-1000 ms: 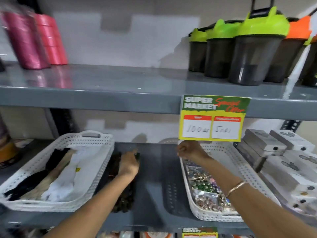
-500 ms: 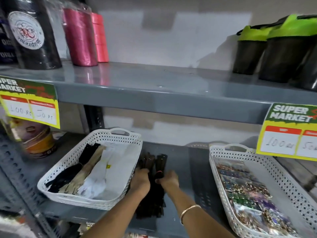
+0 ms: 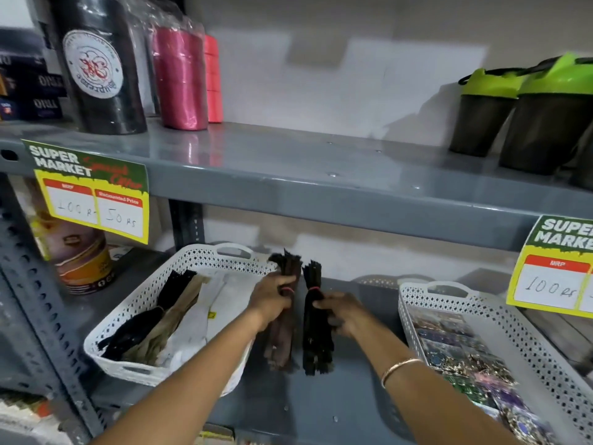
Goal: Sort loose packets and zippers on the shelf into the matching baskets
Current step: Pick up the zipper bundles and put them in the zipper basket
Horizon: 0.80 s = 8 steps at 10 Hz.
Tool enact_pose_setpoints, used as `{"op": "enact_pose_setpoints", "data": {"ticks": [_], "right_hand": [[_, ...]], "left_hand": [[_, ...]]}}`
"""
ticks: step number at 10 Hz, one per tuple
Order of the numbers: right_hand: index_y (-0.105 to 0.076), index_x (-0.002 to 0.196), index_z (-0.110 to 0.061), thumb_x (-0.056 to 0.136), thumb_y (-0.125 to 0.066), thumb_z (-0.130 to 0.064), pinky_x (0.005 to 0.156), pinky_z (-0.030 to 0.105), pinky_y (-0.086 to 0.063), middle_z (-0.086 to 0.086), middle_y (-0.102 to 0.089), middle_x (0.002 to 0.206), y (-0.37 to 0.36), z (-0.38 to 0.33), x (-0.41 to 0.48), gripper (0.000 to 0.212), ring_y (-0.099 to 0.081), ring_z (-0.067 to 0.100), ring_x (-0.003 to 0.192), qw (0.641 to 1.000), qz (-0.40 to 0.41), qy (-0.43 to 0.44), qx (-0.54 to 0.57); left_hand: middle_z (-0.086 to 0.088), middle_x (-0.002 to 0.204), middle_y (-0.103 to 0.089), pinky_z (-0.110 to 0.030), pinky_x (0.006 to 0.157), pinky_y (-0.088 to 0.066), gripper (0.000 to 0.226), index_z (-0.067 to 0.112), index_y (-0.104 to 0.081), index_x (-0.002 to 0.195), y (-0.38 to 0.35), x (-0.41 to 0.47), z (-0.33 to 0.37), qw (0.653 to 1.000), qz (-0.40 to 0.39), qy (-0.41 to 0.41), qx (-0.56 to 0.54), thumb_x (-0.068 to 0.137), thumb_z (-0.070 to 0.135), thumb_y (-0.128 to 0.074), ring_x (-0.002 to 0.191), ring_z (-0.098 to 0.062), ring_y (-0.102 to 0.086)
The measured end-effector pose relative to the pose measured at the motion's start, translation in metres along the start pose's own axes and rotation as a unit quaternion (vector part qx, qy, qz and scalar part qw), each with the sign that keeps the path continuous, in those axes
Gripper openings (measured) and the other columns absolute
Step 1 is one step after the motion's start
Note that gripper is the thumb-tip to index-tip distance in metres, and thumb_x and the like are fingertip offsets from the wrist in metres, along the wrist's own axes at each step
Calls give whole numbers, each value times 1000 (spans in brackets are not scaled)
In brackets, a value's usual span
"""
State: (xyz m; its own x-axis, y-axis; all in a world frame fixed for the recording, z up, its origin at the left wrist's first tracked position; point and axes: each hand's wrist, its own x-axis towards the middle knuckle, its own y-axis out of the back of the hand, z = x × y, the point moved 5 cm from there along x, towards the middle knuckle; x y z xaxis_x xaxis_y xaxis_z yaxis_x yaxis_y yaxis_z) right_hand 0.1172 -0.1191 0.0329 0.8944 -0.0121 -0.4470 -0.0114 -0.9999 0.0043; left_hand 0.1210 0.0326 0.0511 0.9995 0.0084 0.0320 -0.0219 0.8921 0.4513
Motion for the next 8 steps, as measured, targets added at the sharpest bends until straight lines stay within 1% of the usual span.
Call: {"op": "enact_pose_setpoints", "data": {"ticks": [1,2,3,4,5,6,7,8], "right_hand": [[-55,122,3,81,-60,7,64,32,-50,11,-62,80,-34,-32,-5,41,-58,22,68,999,-48,17,19],[-56,119,2,81,-61,7,64,32,-50,9,-60,75,-65,-43,-3,39,-56,20,62,998,-60,17,13],[-58,93,-8,82,-58,8,77,39,-49,6,-56,73,-115,-36,3,19,-53,17,62,997,-80,-7,2],[-53,77,-9,83,-55,10,79,38,-46,6,-55,72,-141,-23,12,20,-52,17,63,996,-90,-25,-8],[-54,91,-4,79,-59,11,68,39,-53,14,-59,89,-160,-8,28,20,-62,27,83,997,-38,-10,-63],[-50,81,-8,81,-56,7,84,43,-54,17,-57,101,-168,1,42,16,-60,28,97,990,-4,24,-138],[-57,96,-14,89,-45,0,98,35,-46,23,-56,127,-173,13,46,20,-57,30,111,981,-20,47,-188],[-51,125,1,91,-43,-1,100,33,-44,23,-52,134,-171,23,53,35,-52,32,123,969,14,37,-243]], "left_hand": [[-10,143,-46,-13,95,-31,56,9,-55,129,56,11,5,999,29,-31,24,78,-14,-56,131,-23,-45],[-9,142,-47,-14,99,-32,57,8,-55,129,90,18,-8,998,32,-28,51,77,-13,-58,132,-22,-44],[-12,140,-51,-29,110,-34,59,4,-56,128,120,23,-44,998,17,14,63,73,-18,-59,131,-24,-46],[-18,138,-51,-21,104,-40,61,-2,-54,128,121,24,-70,997,-5,43,63,71,-24,-58,127,-25,-49],[-21,128,-51,4,67,-41,60,-10,-48,129,107,23,-97,992,-42,74,95,72,-27,-56,114,-19,-49],[-26,120,-56,0,50,-43,56,-11,-45,132,97,24,-109,988,-67,94,99,77,-26,-50,95,-16,-51],[-27,126,-56,-2,43,-42,58,-9,-43,132,83,26,-121,987,-86,106,80,78,-30,-42,92,-16,-53],[-18,131,-56,-10,66,-54,58,-1,-51,128,81,35,-136,985,-78,114,101,76,-25,-50,110,-22,-59]]}}
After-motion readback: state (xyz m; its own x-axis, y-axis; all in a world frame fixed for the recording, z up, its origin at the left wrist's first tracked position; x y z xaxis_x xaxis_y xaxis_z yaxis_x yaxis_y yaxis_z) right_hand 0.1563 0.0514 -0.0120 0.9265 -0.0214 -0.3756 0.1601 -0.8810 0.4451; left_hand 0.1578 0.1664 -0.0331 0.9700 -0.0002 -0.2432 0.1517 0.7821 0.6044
